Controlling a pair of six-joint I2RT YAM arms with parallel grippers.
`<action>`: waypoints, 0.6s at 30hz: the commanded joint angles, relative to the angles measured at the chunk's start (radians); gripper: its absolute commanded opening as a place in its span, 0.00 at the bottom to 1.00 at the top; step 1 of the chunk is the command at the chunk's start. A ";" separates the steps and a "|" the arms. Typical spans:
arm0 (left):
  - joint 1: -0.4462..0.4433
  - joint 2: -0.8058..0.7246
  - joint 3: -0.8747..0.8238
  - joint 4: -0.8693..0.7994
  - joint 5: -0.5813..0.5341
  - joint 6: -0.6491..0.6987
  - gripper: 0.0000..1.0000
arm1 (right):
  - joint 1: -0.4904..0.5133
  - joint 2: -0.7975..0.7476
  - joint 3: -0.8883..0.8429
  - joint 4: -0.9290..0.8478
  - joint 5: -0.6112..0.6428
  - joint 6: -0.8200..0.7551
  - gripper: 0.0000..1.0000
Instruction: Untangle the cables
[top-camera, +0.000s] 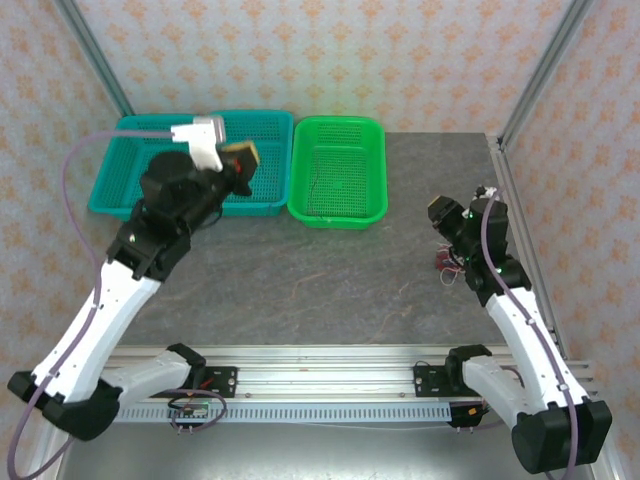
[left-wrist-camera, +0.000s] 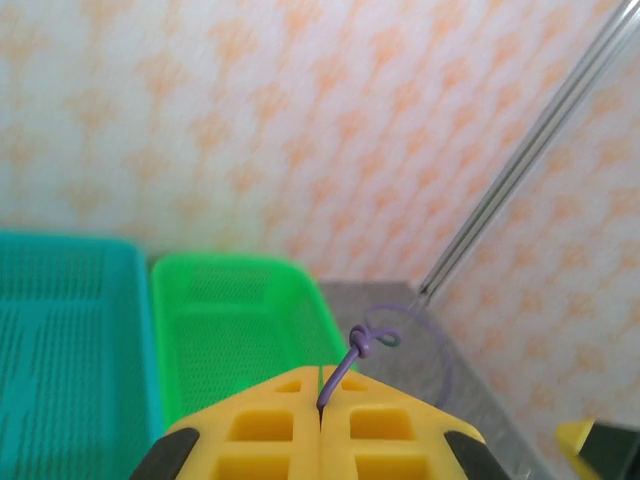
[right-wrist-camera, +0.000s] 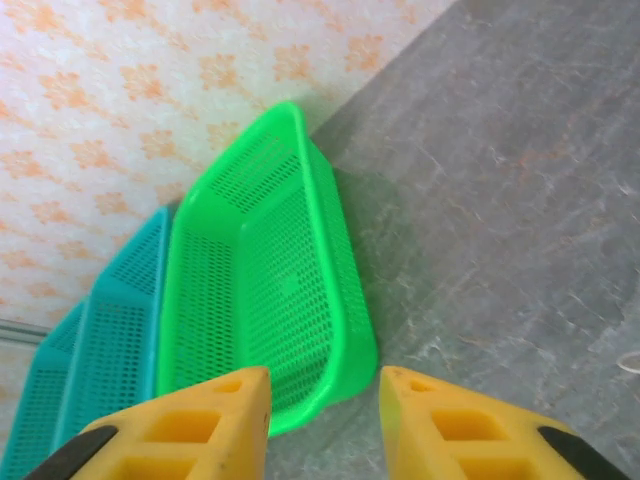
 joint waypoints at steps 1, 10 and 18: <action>0.004 0.156 0.194 -0.098 0.068 0.079 0.00 | 0.003 0.007 0.062 -0.070 -0.014 0.005 0.39; 0.005 0.633 0.726 -0.155 0.088 0.079 0.00 | 0.002 0.036 0.171 -0.149 0.017 -0.055 0.48; 0.004 0.947 0.870 -0.190 0.066 0.032 0.00 | 0.002 -0.002 0.144 -0.200 0.063 -0.086 0.59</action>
